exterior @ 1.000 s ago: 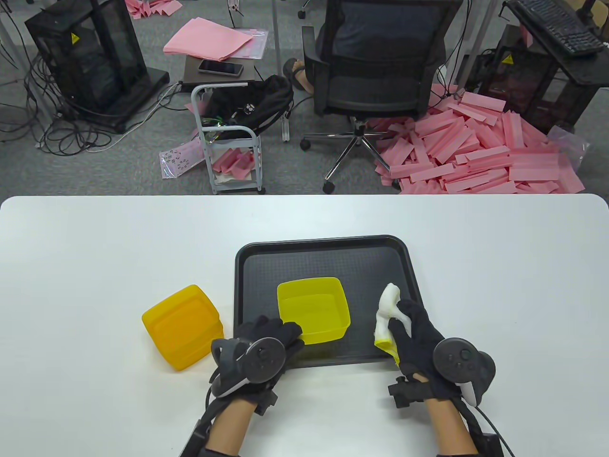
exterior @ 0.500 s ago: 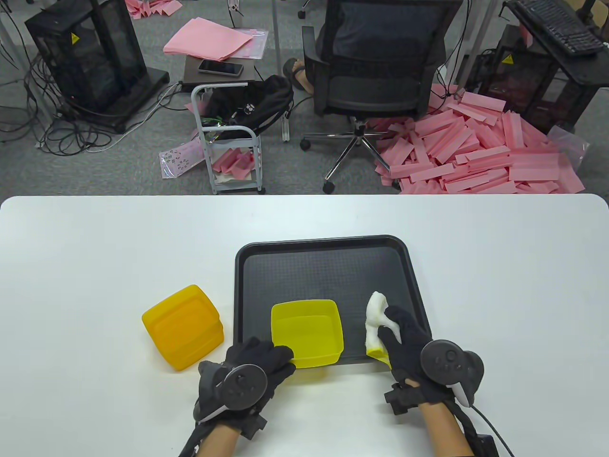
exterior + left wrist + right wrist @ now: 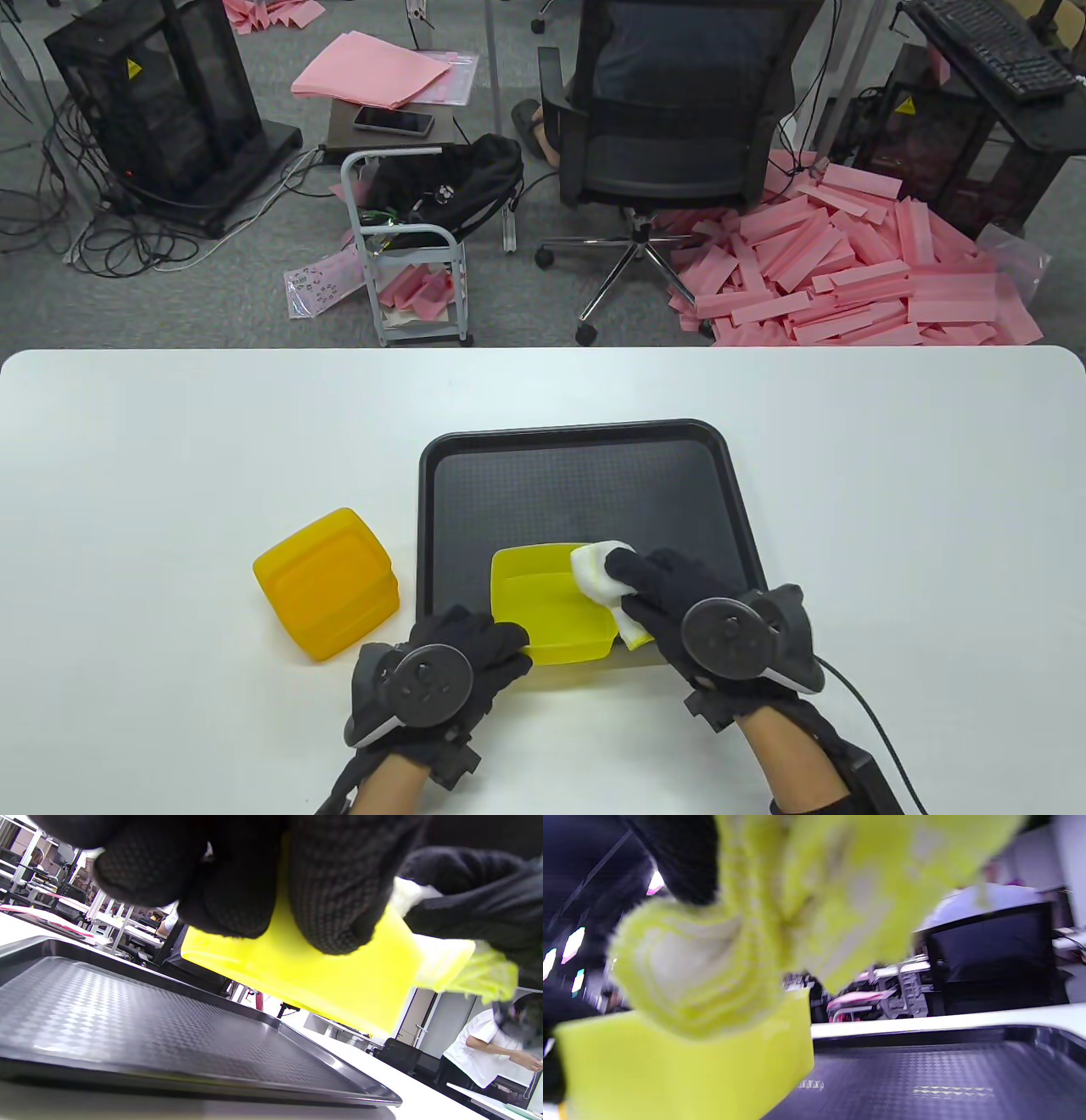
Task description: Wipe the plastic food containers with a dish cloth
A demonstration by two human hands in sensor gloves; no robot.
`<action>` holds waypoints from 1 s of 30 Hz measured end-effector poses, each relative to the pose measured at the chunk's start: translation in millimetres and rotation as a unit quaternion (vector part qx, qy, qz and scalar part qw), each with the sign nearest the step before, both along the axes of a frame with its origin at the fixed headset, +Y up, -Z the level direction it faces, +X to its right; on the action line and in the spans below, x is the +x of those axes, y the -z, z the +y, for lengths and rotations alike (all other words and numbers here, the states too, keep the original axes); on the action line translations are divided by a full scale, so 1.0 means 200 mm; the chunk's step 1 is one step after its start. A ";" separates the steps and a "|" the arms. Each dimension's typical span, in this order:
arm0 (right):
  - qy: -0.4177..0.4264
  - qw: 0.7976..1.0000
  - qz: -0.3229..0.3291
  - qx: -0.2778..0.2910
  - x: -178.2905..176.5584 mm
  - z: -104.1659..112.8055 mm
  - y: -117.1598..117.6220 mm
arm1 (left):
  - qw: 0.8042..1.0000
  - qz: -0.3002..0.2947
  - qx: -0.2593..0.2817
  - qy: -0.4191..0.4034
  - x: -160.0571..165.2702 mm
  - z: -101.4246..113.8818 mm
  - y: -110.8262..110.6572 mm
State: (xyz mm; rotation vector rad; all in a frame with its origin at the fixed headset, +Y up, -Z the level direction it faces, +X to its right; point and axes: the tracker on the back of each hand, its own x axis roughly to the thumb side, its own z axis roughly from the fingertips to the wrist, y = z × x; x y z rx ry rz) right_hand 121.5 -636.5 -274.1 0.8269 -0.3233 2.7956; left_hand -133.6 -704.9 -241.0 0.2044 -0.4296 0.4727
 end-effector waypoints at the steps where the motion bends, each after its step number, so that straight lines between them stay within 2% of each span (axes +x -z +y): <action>1: -0.037 0.999 0.013 0.003 -0.05 0.03 0.00 | 1.000 -0.001 0.002 0.002 0.00 0.01 0.00; 5: -0.165 0.985 0.045 0.007 -0.25 0.09 0.00 | 1.000 -0.005 0.014 0.008 0.01 0.01 -0.02; 7: -0.239 0.970 0.053 0.001 -0.35 0.09 -0.01 | 1.000 -0.013 0.014 0.008 0.02 0.02 -0.03; 9: -0.265 0.962 0.060 -0.014 -0.41 0.09 -0.01 | 1.000 -0.018 0.014 0.007 0.03 0.02 -0.04; 14: -0.301 0.950 0.076 -0.030 -0.50 0.05 -0.01 | 0.999 -0.049 0.022 0.004 0.06 0.02 -0.06; 18: -0.303 0.949 0.079 -0.045 -0.55 0.02 0.00 | 0.998 -0.063 0.026 0.004 0.08 0.02 -0.08; 27: -0.281 0.959 0.045 0.000 -0.61 0.08 0.06 | 0.995 -0.084 0.051 0.005 0.12 0.03 -0.11; 30: -0.325 0.944 0.029 0.052 -0.65 0.08 0.06 | 0.995 -0.080 0.061 -0.003 0.11 0.04 -0.12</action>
